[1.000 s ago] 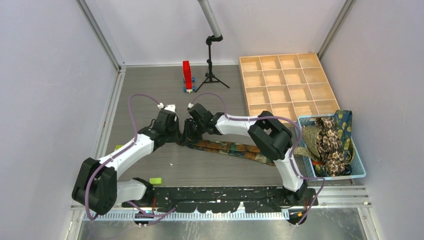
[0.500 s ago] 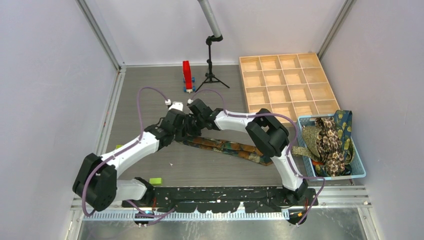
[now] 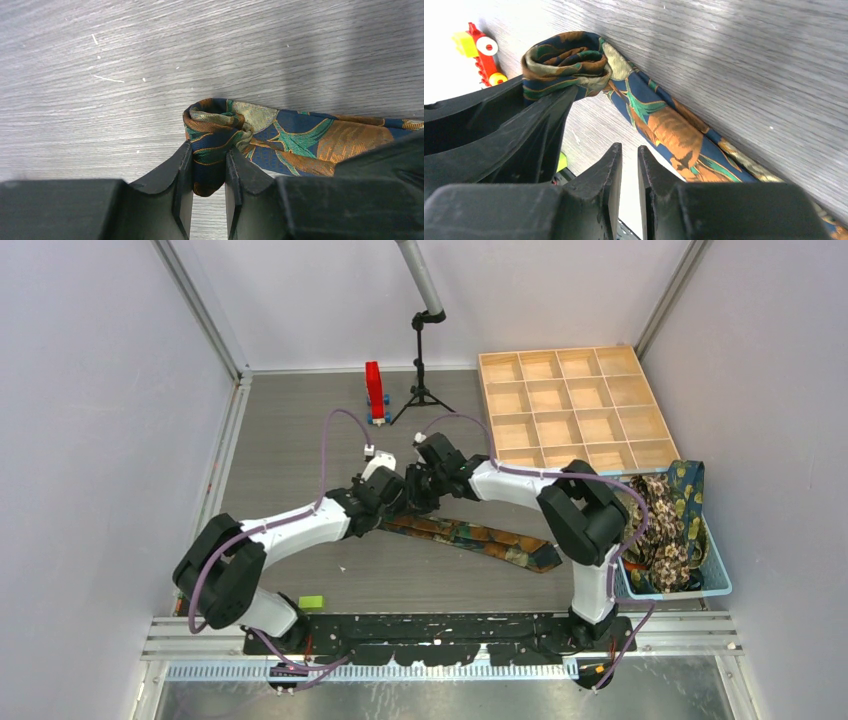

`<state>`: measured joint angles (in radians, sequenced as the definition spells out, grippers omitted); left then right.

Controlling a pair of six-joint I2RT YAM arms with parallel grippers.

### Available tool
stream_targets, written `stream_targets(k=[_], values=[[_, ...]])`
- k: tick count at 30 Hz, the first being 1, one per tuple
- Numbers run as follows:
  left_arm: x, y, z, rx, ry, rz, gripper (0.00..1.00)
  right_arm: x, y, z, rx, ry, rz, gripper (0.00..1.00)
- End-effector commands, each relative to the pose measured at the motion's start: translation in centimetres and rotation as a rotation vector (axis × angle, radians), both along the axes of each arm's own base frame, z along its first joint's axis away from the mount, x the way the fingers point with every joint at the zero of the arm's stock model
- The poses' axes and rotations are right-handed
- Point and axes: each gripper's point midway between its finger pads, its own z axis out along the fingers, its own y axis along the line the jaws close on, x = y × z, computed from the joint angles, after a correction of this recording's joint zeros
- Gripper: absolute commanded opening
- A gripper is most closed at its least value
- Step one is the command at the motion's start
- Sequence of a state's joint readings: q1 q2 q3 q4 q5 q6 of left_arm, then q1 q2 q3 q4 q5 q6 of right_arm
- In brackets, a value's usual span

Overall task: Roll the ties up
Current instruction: Roll the tie at the center of the board.

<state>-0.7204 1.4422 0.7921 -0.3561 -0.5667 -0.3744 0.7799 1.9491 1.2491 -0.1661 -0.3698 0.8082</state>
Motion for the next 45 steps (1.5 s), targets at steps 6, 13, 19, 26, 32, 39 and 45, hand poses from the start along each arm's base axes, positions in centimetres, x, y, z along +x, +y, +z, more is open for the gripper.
stream_targets(k=[6,13,19,26,32,39,45], values=[[1.9,-1.9,2.2,0.024,-0.115,0.008,0.13,0.4,-1.1,1.2,0.004,-0.058,0.001,0.23],[2.0,-1.8,2.5,0.03,-0.119,0.01,0.13,0.5,-1.3,-2.0,-0.042,-0.02,-0.005,0.23],[2.3,-1.8,3.1,0.03,-0.141,0.003,0.13,-0.4,-2.5,-4.4,-0.091,0.009,-0.013,0.22],[3.1,-1.2,3.4,0.085,-0.179,0.029,0.13,-1.4,-3.3,-5.5,-0.102,0.041,-0.017,0.22],[3.4,-1.0,3.2,0.087,-0.208,0.081,0.13,-1.6,-3.2,-5.1,-0.093,0.044,-0.014,0.22],[3.0,-2.2,2.0,0.121,-0.221,0.068,0.13,-1.4,-2.9,-2.6,-0.065,0.02,-0.015,0.22],[2.4,-3.2,1.4,0.207,-0.232,0.044,0.12,-0.7,-3.4,0.7,-0.074,-0.031,-0.025,0.22]])
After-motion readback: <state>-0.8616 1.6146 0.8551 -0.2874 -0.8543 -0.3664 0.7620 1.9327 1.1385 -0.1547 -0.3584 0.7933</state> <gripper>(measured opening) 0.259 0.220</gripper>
